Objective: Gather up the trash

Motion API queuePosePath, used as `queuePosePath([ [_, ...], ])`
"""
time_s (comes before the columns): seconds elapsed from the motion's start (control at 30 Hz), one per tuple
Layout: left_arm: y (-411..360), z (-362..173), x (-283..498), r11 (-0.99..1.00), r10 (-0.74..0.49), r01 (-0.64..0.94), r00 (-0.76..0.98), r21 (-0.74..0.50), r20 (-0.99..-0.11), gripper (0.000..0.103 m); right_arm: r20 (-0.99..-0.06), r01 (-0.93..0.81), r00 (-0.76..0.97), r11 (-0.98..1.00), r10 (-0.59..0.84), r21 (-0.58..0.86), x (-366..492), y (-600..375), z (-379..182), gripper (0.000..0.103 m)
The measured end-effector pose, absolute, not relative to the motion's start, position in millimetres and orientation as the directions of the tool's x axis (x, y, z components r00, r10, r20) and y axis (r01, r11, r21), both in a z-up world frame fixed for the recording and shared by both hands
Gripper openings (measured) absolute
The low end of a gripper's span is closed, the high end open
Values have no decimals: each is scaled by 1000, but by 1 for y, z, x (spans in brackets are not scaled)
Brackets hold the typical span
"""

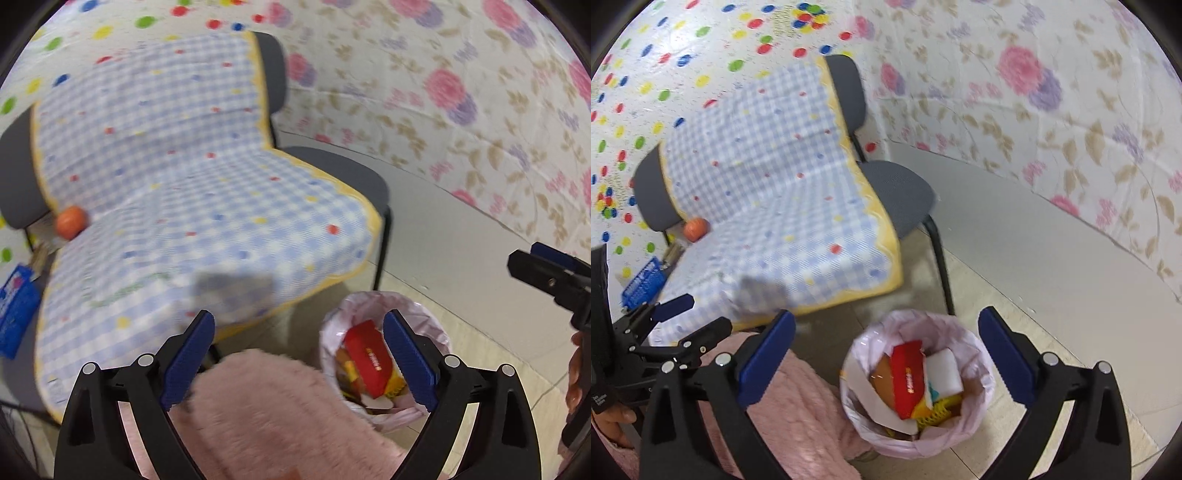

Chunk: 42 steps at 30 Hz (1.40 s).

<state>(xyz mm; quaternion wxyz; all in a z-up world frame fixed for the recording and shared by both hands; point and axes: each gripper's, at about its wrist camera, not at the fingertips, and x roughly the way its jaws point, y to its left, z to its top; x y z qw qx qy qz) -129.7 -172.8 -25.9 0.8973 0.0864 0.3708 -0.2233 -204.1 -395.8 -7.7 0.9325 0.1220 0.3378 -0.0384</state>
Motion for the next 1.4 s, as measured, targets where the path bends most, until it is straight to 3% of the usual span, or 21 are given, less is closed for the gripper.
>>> queuePosePath([
  [0.2,-122,-6,-123,940,-246,341,650,-13,-719,94,-604,29,792,983,88,180,-177,-355,21,97],
  [0.4,-77,15,-118,982,-134,188,728,8,-672,94,-599,-63,790,989,130,133,-145,-313,39,97],
  [0.8,-8,31,-110,999,39,-8,729,49,-684,94,-636,-187,748,979,193,77,-113,-245,43,97],
  [1.4,0,33,-109,1000,24,-9,727,26,-686,94,-634,-170,751,982,183,82,-110,-238,46,97],
])
